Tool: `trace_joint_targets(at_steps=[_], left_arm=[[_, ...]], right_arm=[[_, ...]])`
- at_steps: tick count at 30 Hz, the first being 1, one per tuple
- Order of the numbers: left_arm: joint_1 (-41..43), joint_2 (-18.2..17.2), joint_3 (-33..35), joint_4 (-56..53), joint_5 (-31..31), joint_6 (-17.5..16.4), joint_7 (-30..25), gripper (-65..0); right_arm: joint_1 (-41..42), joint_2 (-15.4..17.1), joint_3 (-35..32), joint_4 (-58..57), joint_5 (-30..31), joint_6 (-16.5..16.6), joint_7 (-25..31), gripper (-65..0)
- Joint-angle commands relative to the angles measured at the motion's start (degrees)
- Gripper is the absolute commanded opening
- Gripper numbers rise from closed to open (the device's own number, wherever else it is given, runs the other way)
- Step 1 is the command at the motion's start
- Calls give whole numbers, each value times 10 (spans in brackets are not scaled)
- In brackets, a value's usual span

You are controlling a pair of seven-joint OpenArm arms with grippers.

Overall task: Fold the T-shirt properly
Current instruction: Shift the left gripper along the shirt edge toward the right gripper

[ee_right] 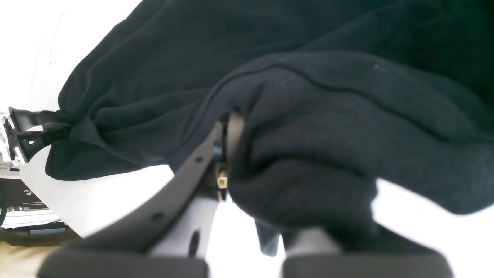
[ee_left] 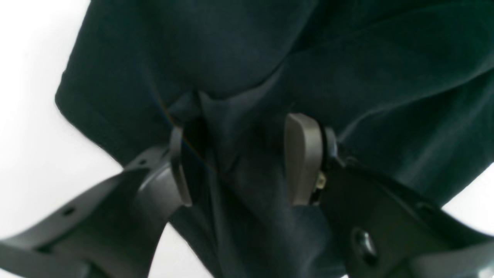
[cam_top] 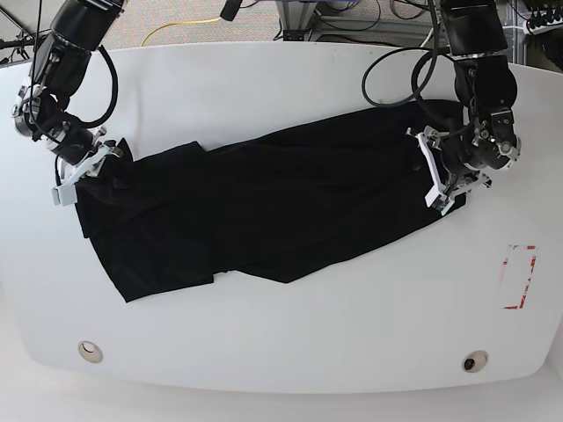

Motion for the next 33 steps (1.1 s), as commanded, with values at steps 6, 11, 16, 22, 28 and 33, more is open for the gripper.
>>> trace_joint_targets(at_steps=[6,11,16,22,28,33], left_arm=[[-23,-3,8,8,-4,2,-6,-353],[-25,-2,8,-28,-5,-1,-6,-524],[-38,-6,8,-72,-5,-1,-8,-650],[-38,-14,7,-75,-5,-1,-8,-644],[-37,-18,4,-64,-8,-3,-7,-650],[-33,-15,-19,-20,-8,-3,-7,-650]], right_arm=[[9,11,3,8,14,1,12,-650],[7,11,3,8,14,1,12,-650],[7,11,4,8,14,1,12,-650],[7,11,5,8,14,1,12,-650],[7,11,4,8,14,1,12,-650],[7,12,4,8,14,1,12,-650]])
